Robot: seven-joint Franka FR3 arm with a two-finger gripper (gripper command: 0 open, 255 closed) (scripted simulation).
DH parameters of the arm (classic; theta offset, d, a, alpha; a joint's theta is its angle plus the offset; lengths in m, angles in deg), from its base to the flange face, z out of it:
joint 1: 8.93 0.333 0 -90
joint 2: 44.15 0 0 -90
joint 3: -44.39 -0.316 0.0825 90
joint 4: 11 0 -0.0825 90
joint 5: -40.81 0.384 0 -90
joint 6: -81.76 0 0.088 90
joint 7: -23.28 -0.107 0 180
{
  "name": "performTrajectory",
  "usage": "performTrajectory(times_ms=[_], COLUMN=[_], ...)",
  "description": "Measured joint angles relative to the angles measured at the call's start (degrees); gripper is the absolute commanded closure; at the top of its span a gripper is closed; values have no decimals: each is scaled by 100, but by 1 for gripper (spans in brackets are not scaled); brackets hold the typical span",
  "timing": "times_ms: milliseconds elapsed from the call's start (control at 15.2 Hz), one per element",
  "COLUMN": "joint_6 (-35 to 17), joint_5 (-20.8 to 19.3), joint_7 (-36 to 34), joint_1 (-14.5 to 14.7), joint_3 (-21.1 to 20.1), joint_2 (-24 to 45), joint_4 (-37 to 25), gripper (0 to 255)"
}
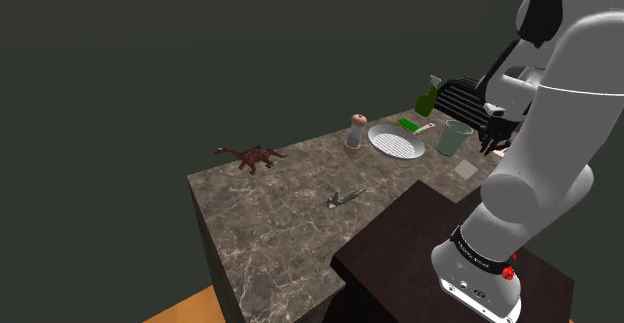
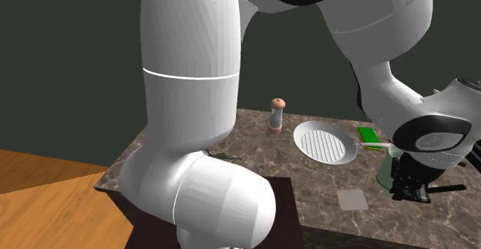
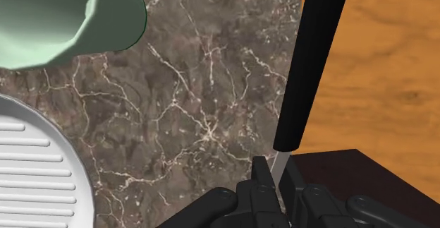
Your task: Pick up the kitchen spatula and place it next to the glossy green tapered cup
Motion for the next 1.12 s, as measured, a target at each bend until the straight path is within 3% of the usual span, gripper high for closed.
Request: performTrajectory(times_ms=[198, 396, 1122], joint_6=[-165, -373, -1168], joint_5=[349, 478, 463], joint_7=[230, 307, 312], joint_1=[-238, -773, -2592], joint_3=[-297, -856, -2791], joint_2=[238, 386, 862], joint_4=[8, 0, -53], gripper=[255, 255, 255])
